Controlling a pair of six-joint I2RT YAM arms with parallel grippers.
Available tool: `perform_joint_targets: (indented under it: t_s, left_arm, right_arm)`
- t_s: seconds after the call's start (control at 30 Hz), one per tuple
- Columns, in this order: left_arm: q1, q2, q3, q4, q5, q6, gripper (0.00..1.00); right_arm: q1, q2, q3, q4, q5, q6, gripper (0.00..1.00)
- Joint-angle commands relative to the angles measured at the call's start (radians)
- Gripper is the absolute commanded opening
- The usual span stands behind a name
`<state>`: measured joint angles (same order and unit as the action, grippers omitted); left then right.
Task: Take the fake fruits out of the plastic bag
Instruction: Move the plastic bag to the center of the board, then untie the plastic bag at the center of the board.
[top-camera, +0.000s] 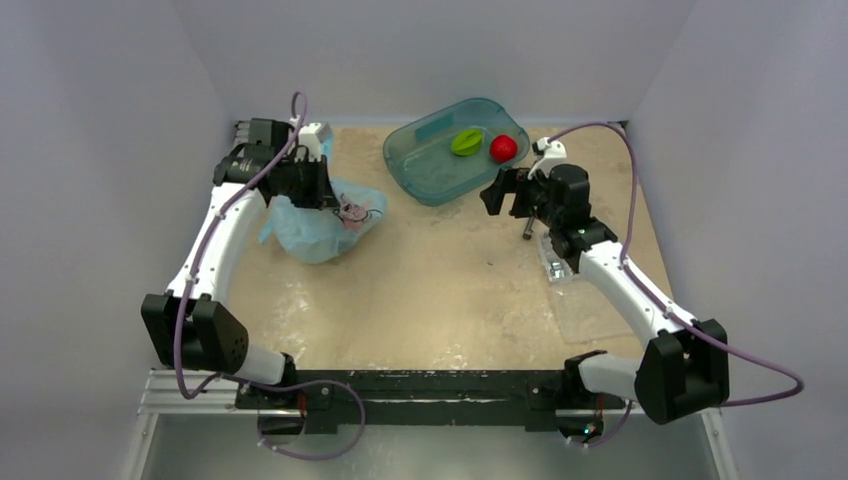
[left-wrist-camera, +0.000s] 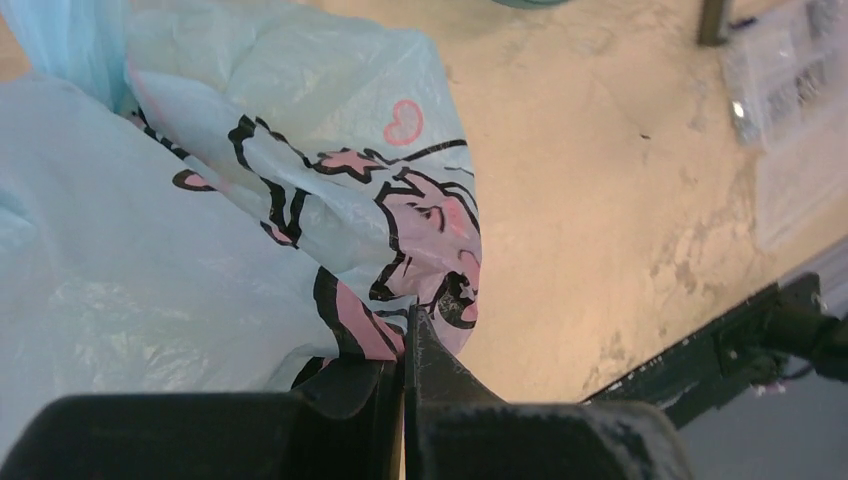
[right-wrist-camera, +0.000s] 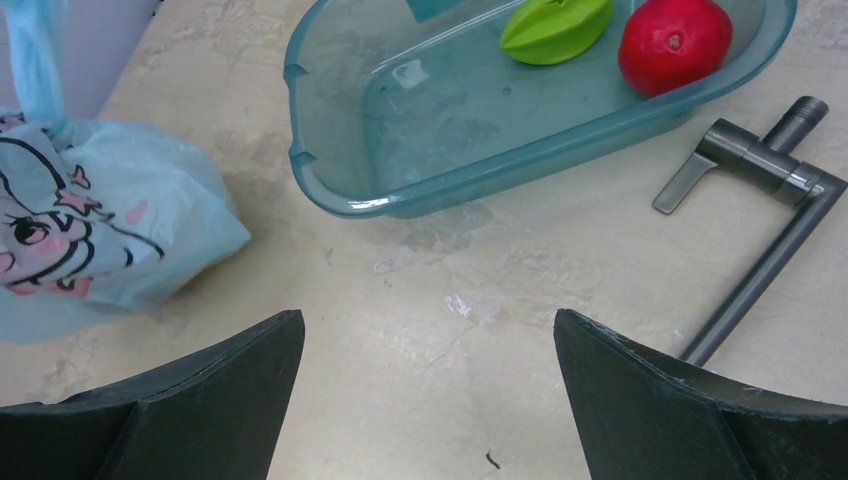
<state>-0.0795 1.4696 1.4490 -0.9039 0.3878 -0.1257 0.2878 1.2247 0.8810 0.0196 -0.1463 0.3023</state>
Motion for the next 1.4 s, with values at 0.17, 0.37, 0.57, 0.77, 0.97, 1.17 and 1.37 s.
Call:
perform_joint_targets:
  t_s: [0.17,0.37,0.57,0.77,0.97,1.17,1.37]
  left_arm:
    - [-0.146,-0.103,-0.038,0.036,0.339,0.180,0.00]
    - [-0.209,-0.248,-0.106,0.093,0.477,0.247,0.39]
    - [-0.207,-0.341,-0.134,0.134,0.421,0.269,0.67]
    - [-0.207,-0.384,-0.177,0.227,0.137,0.215,0.74]
    - [-0.206,-0.390,-0.187,0.245,-0.101,0.185,0.68]
    - [-0.206,-0.396,-0.196,0.262,-0.206,0.161,0.68]
    - [-0.202,-0.358,-0.178,0.238,-0.225,0.149,0.68]
  right_arm:
    - [0.019,0.041,0.071,0.014,-0.072,-0.005,0.99]
    - [0.080,0.073,0.080,0.036,-0.103,-0.009,0.99]
    - [0.178,0.094,0.082,0.073,-0.104,0.000,0.99]
    - [0.291,0.158,0.079,0.183,-0.122,0.071,0.99]
    - [0.427,0.255,0.165,0.197,-0.012,0.111,0.99]
    - [0.524,0.371,0.238,0.221,-0.004,0.140,0.78]
    - [0.637,0.418,0.113,0.349,-0.032,0.150,0.48]
